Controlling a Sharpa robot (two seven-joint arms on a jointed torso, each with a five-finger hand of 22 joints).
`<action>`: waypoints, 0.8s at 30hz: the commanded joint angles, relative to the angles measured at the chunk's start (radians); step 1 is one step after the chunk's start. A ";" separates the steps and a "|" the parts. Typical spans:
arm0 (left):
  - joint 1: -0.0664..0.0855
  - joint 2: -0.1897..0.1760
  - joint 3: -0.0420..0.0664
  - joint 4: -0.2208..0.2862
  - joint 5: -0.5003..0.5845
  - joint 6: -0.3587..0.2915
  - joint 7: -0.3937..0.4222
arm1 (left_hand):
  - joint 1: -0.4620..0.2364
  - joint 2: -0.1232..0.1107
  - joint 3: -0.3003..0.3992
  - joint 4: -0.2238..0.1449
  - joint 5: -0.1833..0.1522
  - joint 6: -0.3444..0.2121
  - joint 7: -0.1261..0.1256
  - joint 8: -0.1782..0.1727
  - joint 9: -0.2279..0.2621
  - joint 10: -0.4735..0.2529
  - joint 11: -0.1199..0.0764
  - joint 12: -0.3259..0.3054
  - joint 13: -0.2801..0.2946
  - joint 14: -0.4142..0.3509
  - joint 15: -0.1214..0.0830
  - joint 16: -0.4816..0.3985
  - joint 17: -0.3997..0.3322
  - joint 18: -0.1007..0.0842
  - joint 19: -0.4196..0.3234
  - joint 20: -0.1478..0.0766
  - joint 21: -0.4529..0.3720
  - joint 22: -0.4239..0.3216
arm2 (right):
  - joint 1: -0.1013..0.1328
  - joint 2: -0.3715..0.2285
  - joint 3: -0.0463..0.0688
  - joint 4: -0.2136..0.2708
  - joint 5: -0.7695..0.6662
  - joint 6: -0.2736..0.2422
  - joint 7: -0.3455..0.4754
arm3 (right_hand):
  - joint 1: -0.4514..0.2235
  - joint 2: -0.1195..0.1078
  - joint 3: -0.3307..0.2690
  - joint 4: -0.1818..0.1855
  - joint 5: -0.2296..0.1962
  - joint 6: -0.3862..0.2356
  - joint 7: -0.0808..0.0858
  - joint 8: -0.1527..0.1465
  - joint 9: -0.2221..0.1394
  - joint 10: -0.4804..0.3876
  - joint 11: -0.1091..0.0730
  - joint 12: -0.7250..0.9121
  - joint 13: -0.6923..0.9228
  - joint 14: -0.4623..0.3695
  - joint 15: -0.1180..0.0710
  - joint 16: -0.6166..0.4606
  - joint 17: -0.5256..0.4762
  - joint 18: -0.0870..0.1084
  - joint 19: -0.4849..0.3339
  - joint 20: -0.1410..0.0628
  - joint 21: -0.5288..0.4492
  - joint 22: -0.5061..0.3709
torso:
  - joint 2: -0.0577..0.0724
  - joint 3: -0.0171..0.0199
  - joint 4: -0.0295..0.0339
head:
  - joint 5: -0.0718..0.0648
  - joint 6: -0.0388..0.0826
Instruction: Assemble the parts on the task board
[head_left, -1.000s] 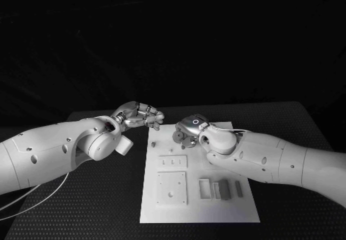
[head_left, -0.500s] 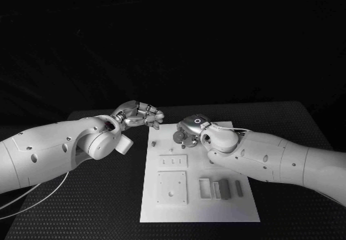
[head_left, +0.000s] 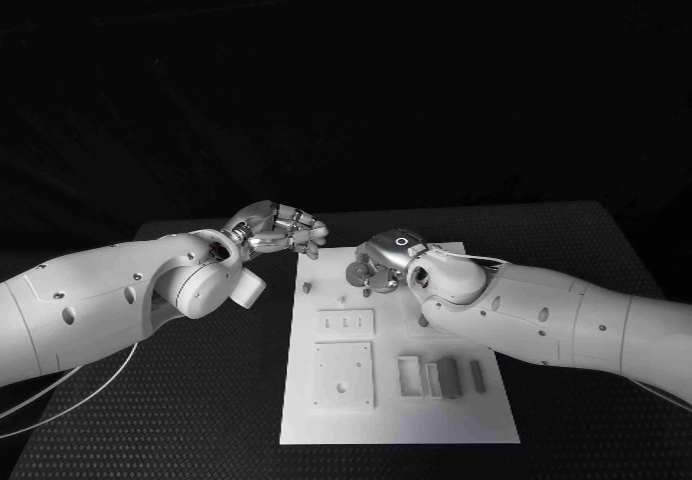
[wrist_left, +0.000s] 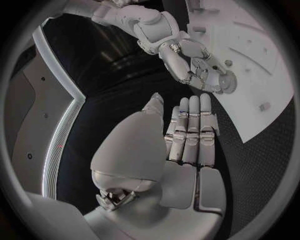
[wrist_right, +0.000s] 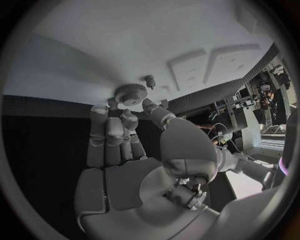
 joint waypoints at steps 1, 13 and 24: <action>0.001 -0.005 0.001 -0.001 0.005 0.011 0.010 | -0.010 0.000 0.006 0.001 0.000 -0.001 0.003 -0.004 0.002 -0.004 0.005 -0.005 0.002 0.006 0.004 -0.005 0.002 0.020 0.001 0.007 -0.003 0.001 | 0.016 -0.031 0.013 0.035 0.096 -0.139 0.061 | 0.004 -0.005 0.000 -0.013 0.002 0.055 0.051 0.001 -0.003 -0.043 0.037 0.007 -0.002 0.002 -0.003 0.002 0.001 0.030 0.000 -0.007 0.002 0.016 | -0.001 0.0006 -0.0021 | 0.002 0.005; 0.001 -0.010 0.001 -0.031 0.005 0.013 0.019 | -0.007 0.000 0.007 0.000 0.000 0.001 0.000 -0.003 0.003 -0.002 0.004 -0.005 0.004 0.007 0.003 -0.006 0.003 0.020 0.001 0.007 -0.004 0.002 | 0.060 -0.246 0.069 0.125 0.450 -0.068 0.321 | 0.046 -0.073 0.019 -0.041 0.002 0.045 0.056 0.000 -0.010 -0.057 0.042 0.004 -0.010 -0.010 0.002 -0.011 -0.004 0.030 -0.008 -0.005 -0.009 0.014 | -0.012 0.0055 -0.0221 | 0.002 0.025; 0.001 -0.005 0.001 -0.058 0.005 0.017 0.024 | -0.003 0.000 0.009 -0.001 0.000 0.005 -0.005 -0.001 0.005 0.002 0.002 -0.004 0.006 0.008 0.003 -0.008 0.006 0.020 0.001 0.007 -0.004 0.003 | 0.056 -0.353 0.069 0.002 0.501 0.032 0.452 | 0.120 -0.131 0.023 -0.064 0.001 0.024 0.059 -0.001 -0.016 -0.100 0.046 0.002 -0.014 -0.052 0.008 -0.021 -0.003 0.030 -0.044 0.019 -0.023 0.017 | -0.027 0.0169 -0.0475 | -0.001 0.029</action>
